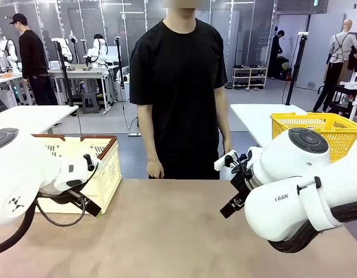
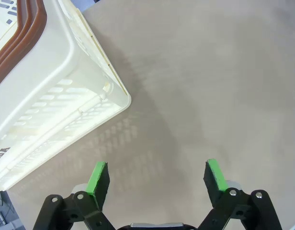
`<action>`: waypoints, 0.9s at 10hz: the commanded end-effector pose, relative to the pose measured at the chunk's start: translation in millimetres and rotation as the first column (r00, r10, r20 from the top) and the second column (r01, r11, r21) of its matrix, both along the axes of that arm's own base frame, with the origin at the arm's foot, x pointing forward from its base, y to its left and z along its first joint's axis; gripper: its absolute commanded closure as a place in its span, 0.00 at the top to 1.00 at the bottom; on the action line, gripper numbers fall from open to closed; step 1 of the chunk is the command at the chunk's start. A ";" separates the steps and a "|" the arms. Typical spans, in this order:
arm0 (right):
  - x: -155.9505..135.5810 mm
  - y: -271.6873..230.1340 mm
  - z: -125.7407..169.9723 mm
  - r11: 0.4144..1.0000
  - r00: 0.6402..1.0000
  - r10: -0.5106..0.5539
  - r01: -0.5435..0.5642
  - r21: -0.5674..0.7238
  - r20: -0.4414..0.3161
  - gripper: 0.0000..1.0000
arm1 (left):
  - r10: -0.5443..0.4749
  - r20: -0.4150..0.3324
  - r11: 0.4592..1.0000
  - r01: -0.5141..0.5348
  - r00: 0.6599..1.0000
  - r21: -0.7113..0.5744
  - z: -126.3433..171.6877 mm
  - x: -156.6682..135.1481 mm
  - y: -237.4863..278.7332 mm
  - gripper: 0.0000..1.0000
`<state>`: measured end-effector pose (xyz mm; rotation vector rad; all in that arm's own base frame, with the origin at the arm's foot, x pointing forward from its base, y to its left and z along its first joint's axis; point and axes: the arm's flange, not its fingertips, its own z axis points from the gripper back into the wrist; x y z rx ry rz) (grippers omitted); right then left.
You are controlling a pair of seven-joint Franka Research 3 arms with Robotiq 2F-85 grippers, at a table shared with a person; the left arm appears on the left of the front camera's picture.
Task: Place the drinks into the Shopping basket.
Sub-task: Pick up one drink and place it into the Shopping basket.
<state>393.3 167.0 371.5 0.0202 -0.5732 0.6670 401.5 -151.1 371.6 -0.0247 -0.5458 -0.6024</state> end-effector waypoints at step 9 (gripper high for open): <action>-7.0 24.1 19.8 0.998 0.997 -0.055 0.054 0.020 0.048 1.00 | 0.050 0.008 0.996 -0.050 0.999 0.072 9.7 0.3 -10.6 1.00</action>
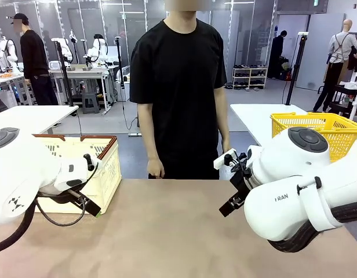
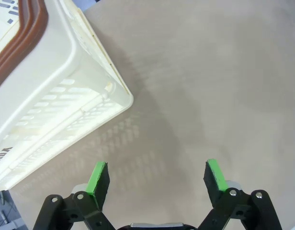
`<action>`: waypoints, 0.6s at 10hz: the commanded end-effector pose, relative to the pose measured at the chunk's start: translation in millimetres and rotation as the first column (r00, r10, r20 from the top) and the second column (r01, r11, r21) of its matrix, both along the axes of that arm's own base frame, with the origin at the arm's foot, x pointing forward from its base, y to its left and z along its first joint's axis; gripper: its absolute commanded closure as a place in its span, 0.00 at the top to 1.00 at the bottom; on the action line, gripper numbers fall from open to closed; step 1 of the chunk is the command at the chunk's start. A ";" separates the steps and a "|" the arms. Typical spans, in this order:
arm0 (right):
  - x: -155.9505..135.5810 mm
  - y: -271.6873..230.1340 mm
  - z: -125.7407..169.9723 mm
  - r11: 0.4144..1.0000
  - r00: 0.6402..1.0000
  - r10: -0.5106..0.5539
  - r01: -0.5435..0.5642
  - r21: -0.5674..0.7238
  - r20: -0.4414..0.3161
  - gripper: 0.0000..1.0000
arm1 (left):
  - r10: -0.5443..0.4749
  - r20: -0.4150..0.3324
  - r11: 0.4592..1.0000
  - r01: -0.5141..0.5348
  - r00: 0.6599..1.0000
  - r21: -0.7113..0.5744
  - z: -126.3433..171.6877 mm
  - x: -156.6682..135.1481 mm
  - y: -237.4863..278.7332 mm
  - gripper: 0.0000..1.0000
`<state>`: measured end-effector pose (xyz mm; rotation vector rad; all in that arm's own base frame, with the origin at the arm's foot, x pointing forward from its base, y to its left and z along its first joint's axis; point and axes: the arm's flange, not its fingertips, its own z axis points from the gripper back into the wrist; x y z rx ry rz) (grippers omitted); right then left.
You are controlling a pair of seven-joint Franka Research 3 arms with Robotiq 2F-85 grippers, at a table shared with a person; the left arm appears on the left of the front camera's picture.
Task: Place the drinks into the Shopping basket.
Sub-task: Pick up one drink and place it into the Shopping basket.
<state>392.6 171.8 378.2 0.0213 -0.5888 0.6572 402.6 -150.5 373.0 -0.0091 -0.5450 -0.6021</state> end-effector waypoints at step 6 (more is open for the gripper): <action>-41.2 72.2 138.2 0.987 0.969 -0.141 0.152 -0.041 0.202 1.00 | 0.174 0.186 0.983 -0.160 0.967 -0.087 114.9 -47.2 -59.5 1.00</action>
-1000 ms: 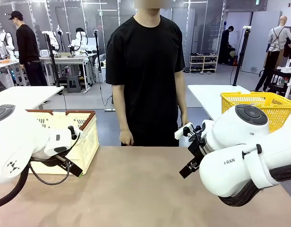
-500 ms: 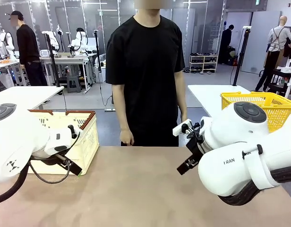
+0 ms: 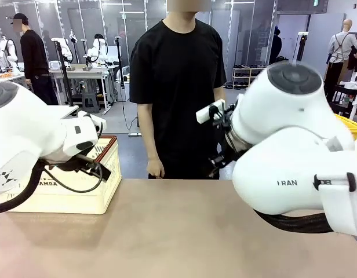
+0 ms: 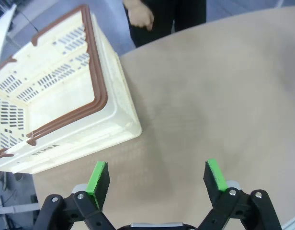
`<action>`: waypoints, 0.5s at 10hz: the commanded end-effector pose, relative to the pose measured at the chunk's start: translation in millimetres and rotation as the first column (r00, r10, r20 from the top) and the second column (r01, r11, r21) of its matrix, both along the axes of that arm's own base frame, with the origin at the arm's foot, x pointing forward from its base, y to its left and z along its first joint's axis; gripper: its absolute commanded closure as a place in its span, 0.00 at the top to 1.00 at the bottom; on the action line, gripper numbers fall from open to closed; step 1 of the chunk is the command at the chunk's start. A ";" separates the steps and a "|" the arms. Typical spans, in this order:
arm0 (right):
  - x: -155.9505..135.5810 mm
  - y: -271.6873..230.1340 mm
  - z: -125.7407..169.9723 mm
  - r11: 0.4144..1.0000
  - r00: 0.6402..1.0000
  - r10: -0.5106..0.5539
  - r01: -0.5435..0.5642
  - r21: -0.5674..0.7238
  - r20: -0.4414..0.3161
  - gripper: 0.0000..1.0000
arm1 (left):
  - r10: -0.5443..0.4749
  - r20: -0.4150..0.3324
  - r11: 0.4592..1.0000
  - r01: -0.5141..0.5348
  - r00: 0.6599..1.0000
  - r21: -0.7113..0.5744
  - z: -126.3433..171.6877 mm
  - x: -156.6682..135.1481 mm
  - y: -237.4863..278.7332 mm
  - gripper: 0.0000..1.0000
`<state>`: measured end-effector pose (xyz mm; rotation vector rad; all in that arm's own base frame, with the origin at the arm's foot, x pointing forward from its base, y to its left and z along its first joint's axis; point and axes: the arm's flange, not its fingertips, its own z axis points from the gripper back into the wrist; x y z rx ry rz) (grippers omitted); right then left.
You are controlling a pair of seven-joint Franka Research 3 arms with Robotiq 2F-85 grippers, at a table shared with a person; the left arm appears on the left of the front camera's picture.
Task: Place the drinks into the Shopping basket.
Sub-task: Pick up one drink and place it into the Shopping basket.
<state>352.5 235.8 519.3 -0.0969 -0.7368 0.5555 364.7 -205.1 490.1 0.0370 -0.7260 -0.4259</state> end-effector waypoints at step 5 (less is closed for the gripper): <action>-9.9 -16.9 -5.7 0.996 0.997 -0.023 0.029 -0.083 0.076 1.00 | -0.036 0.024 0.996 0.034 0.999 0.076 -7.7 -19.3 13.2 1.00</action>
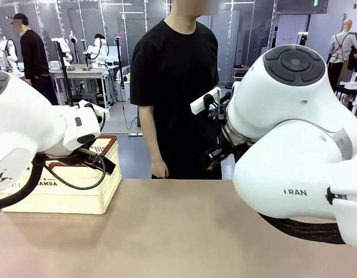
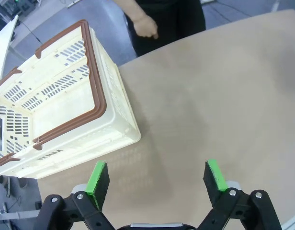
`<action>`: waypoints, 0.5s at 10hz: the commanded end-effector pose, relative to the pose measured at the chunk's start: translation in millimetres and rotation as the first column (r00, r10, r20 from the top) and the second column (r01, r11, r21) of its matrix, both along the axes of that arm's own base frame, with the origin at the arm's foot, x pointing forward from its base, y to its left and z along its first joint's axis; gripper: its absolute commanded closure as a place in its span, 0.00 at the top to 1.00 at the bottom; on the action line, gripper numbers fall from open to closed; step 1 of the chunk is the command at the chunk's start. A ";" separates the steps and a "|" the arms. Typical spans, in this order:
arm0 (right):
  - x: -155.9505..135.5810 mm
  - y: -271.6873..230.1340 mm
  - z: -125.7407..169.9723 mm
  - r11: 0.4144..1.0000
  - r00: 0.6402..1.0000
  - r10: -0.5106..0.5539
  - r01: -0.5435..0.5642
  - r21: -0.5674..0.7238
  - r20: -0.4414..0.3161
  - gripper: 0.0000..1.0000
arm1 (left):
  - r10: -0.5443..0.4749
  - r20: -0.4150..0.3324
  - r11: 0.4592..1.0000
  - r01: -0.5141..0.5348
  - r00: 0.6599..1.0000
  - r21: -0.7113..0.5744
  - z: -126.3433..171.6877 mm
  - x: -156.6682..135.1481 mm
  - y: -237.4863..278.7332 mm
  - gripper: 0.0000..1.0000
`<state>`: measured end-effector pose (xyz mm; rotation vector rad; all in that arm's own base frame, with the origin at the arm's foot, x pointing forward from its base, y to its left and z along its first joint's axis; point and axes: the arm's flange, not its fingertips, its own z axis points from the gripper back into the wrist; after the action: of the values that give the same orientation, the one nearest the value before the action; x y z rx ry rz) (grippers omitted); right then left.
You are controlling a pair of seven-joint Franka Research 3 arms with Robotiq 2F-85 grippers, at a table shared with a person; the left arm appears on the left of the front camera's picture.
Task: Place the drinks into the Shopping basket.
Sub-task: Pick up one drink and place it into the Shopping basket.
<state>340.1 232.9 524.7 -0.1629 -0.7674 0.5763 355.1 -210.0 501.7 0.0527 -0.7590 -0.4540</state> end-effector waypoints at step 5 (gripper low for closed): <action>22.9 -98.5 -84.6 0.967 0.956 -0.239 0.251 0.053 -0.168 1.00 | 0.124 -0.247 0.989 -0.100 0.961 0.110 -102.2 -8.9 124.7 1.00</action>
<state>379.0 148.6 467.8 -0.1623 -0.6214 0.3921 403.0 -115.0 437.8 0.1171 -0.5002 -0.3808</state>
